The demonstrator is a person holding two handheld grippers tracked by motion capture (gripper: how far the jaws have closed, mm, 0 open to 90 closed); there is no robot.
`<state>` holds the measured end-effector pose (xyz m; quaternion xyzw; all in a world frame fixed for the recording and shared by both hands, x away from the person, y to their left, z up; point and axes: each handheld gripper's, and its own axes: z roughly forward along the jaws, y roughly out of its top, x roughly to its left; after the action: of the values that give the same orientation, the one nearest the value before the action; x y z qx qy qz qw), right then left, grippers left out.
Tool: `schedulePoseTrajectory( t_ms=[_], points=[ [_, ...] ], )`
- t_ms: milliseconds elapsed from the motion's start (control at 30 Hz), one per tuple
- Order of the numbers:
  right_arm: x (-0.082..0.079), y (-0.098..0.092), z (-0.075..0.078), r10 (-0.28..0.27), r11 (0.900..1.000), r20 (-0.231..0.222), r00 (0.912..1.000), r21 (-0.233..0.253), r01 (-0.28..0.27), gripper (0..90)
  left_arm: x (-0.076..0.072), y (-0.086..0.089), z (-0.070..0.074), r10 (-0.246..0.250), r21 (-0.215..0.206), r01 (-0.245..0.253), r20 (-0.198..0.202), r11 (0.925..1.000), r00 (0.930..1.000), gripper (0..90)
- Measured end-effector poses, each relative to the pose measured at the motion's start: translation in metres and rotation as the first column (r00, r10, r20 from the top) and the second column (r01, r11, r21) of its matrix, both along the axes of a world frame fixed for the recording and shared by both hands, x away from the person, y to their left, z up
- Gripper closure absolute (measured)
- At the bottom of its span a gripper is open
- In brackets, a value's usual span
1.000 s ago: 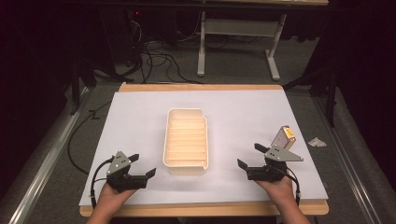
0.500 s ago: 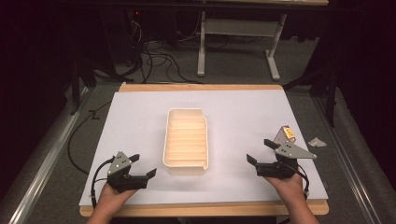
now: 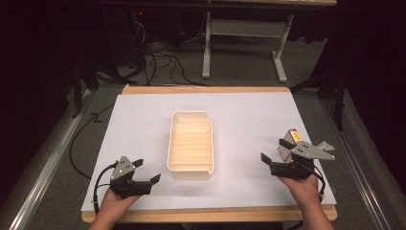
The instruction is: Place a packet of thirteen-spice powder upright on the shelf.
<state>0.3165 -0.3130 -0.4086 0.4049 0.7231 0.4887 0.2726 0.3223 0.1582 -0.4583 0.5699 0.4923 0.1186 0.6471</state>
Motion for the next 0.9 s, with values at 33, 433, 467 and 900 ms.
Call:
schedulePoseTrajectory(
  t_ms=[33, 433, 467, 900],
  points=[
    [0.001, -0.002, 0.0, 0.0, 1.0, 0.006, 1.0, -0.005, 0.0, 11.8, 0.0, 0.0, 0.0, 0.0, 0.0, 0.0, 0.0, 1.0, 1.0, 13.3],
    [0.004, -0.018, 0.004, -0.049, 0.999, 0.012, 0.9987, -0.001, 0.049, 12.6, -0.001, -0.001, -0.001, -0.012, 0.017, 0.012, 0.004, 0.9998, 0.9999, 13.4],
    [0.005, -0.02, 0.004, -0.05, 0.999, 0.014, 0.9986, -0.005, 0.05, 12.6, -0.001, -0.001, -0.001, -0.012, 0.016, 0.012, 0.004, 0.9998, 0.9999, 13.4],
    [0.007, -0.042, 0.003, -0.115, 0.993, 0.031, 0.9929, -0.006, 0.115, 13.7, -0.003, 0.0, 0.0, -0.013, 0.015, 0.013, 0.01, 0.9998, 0.9999, 13.4]
  ],
)
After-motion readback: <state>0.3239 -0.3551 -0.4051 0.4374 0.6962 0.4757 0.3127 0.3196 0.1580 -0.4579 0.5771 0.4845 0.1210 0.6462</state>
